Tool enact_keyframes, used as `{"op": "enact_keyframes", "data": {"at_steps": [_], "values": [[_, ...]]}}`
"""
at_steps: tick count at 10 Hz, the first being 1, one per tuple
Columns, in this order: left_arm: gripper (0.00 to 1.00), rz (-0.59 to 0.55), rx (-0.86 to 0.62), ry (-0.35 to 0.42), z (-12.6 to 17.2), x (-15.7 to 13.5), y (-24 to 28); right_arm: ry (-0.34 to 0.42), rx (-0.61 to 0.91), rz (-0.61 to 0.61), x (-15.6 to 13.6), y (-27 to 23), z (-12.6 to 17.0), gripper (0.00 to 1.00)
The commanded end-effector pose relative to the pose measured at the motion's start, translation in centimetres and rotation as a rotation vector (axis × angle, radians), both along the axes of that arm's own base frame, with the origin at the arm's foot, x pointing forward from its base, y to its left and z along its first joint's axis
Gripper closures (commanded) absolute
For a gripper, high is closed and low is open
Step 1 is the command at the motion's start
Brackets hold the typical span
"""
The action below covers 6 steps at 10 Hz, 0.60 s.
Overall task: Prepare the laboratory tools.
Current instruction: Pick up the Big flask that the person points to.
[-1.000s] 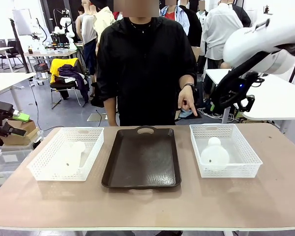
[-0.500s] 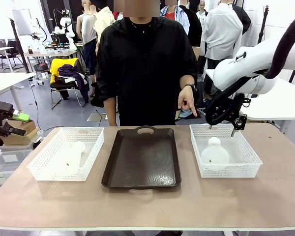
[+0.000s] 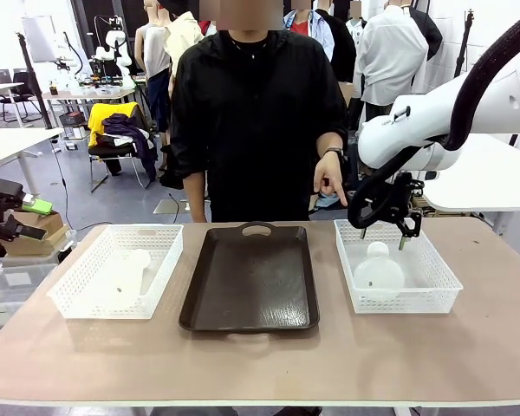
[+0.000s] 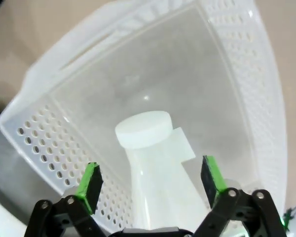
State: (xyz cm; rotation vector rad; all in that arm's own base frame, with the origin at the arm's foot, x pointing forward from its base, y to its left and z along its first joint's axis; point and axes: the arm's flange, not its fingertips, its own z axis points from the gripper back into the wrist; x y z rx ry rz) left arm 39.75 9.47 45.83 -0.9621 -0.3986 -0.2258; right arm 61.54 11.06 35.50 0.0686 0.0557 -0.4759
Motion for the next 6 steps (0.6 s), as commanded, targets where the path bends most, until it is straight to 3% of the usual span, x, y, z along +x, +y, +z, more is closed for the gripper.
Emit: {"op": "enact_keyframes", "data": {"at_steps": [1, 4, 6], "values": [[0.0, -0.011, 0.011, -0.002, 0.0, -0.2, 0.2, -0.006, -0.071, 0.028, -0.7, 0.2, 0.0, 0.0], [0.0, -0.011, 0.011, -0.002, 0.0, -0.2, 0.2, -0.061, -0.121, 0.071, -1.1, 0.3, -1.0, 0.0], [0.0, -0.011, 0.011, -0.002, 0.0, -0.2, 0.2, -0.07, -0.073, 0.113, -1.3, 0.6, -2.0, 0.0]]}}
